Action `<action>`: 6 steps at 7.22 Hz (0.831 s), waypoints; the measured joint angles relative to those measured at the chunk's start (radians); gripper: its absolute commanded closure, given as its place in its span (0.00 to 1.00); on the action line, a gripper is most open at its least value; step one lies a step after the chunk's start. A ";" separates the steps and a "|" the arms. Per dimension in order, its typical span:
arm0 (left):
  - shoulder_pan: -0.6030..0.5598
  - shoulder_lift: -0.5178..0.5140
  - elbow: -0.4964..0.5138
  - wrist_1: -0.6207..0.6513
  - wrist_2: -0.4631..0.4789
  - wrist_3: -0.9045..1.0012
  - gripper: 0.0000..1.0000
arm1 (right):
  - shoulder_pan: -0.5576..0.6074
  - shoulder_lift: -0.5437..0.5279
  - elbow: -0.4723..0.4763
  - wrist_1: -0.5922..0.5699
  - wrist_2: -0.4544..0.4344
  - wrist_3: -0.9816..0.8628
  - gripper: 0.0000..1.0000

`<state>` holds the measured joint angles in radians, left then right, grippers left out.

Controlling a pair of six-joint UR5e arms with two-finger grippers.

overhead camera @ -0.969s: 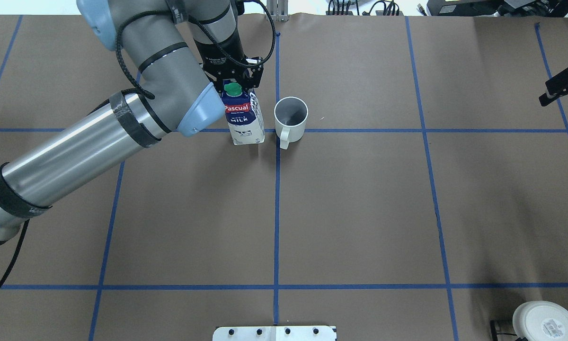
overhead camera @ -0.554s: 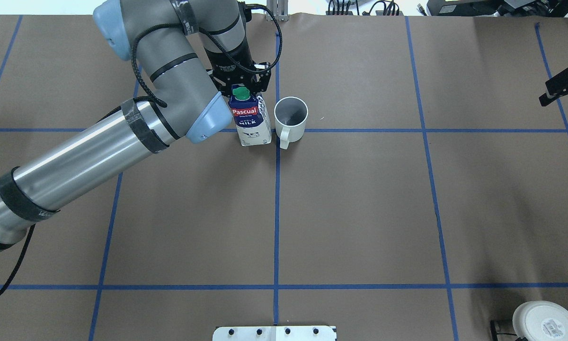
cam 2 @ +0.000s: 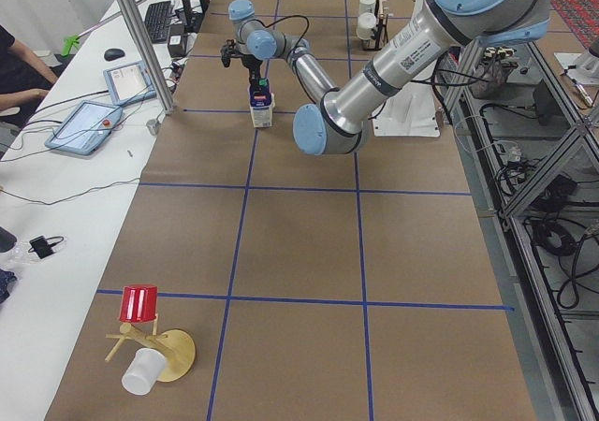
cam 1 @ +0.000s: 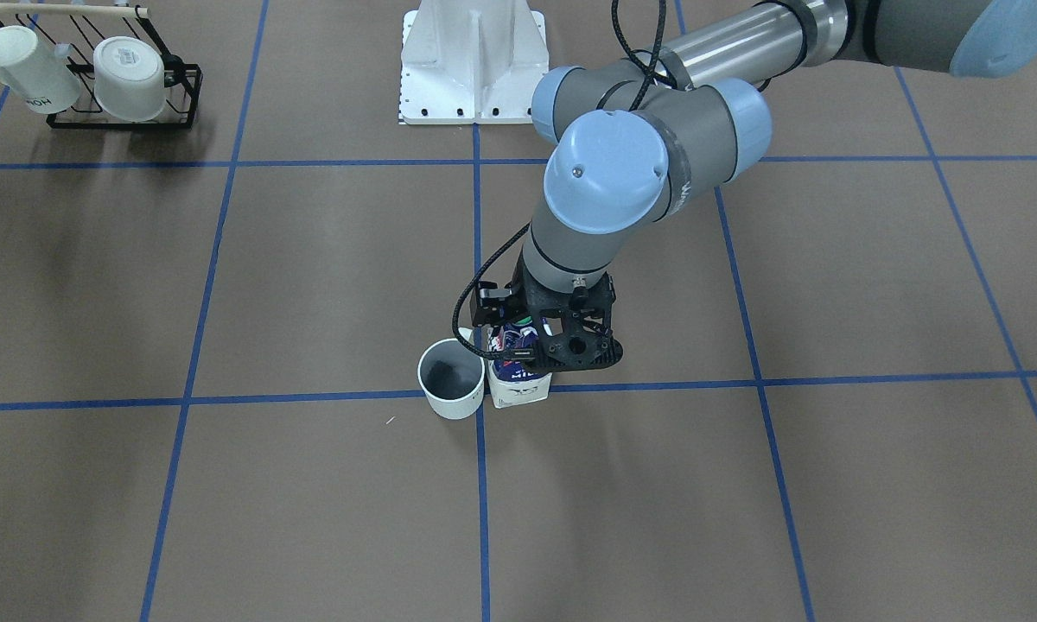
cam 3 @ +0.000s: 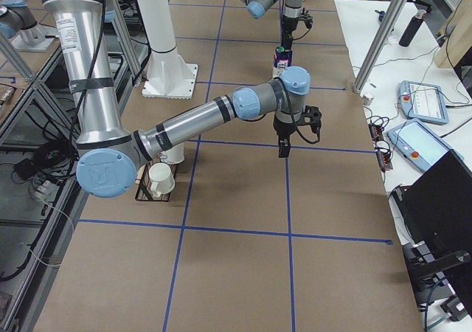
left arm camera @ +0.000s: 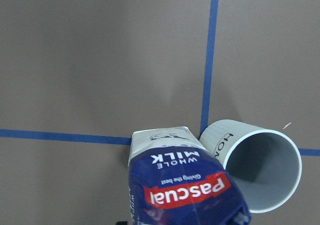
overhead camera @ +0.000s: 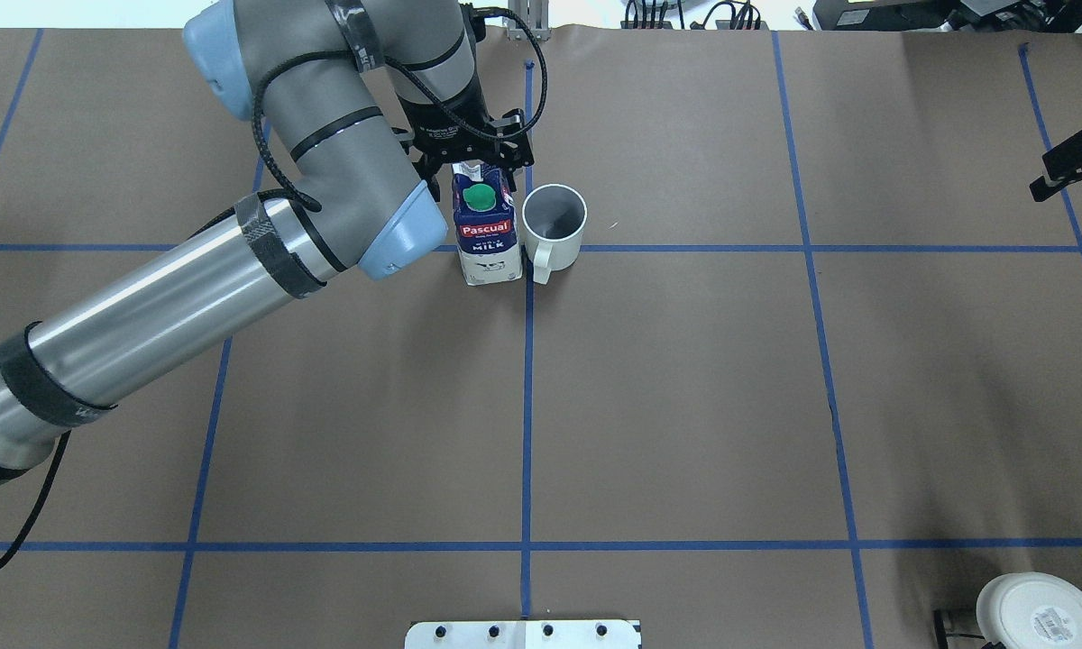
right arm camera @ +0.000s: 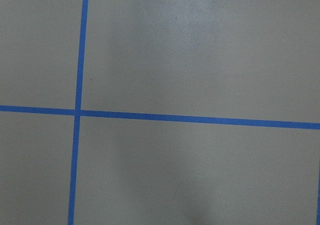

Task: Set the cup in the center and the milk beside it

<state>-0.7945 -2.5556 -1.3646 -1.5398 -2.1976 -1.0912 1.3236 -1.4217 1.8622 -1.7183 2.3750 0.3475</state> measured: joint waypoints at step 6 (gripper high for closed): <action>-0.217 0.478 -0.509 0.028 -0.042 0.307 0.01 | 0.061 -0.045 -0.149 0.135 -0.040 -0.061 0.00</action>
<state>-1.0118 -2.0780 -1.8733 -1.5120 -2.2395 -0.7844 1.3844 -1.4670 1.7137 -1.5836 2.3351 0.2868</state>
